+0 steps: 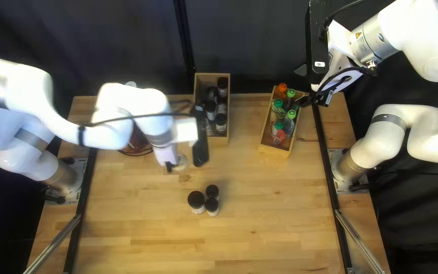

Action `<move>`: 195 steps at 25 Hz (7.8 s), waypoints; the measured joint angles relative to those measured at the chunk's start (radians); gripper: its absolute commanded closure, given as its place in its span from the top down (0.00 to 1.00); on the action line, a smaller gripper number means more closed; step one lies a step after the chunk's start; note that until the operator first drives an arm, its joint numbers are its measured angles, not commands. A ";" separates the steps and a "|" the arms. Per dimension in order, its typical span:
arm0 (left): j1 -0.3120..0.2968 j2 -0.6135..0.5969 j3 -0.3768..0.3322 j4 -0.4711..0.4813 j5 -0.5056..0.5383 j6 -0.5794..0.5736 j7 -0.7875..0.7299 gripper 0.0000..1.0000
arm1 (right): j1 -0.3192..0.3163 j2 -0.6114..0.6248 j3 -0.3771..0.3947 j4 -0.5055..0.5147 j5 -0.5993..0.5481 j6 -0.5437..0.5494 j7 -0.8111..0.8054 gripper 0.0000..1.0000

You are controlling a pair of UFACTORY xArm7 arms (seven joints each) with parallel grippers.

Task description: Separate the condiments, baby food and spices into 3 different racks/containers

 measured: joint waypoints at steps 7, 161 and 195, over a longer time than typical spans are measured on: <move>0.062 -0.022 0.015 -0.088 0.086 -0.033 -0.112 0.00 | 0.000 0.000 0.000 0.000 0.000 0.000 0.000 1.00; -0.121 -0.070 -0.095 -0.180 0.138 -0.217 0.166 0.00 | 0.000 0.000 0.000 0.000 0.000 0.000 0.000 1.00; -0.007 -0.189 0.036 -0.284 0.188 -0.250 0.212 1.00 | 0.000 0.000 0.000 0.000 0.000 0.000 0.000 1.00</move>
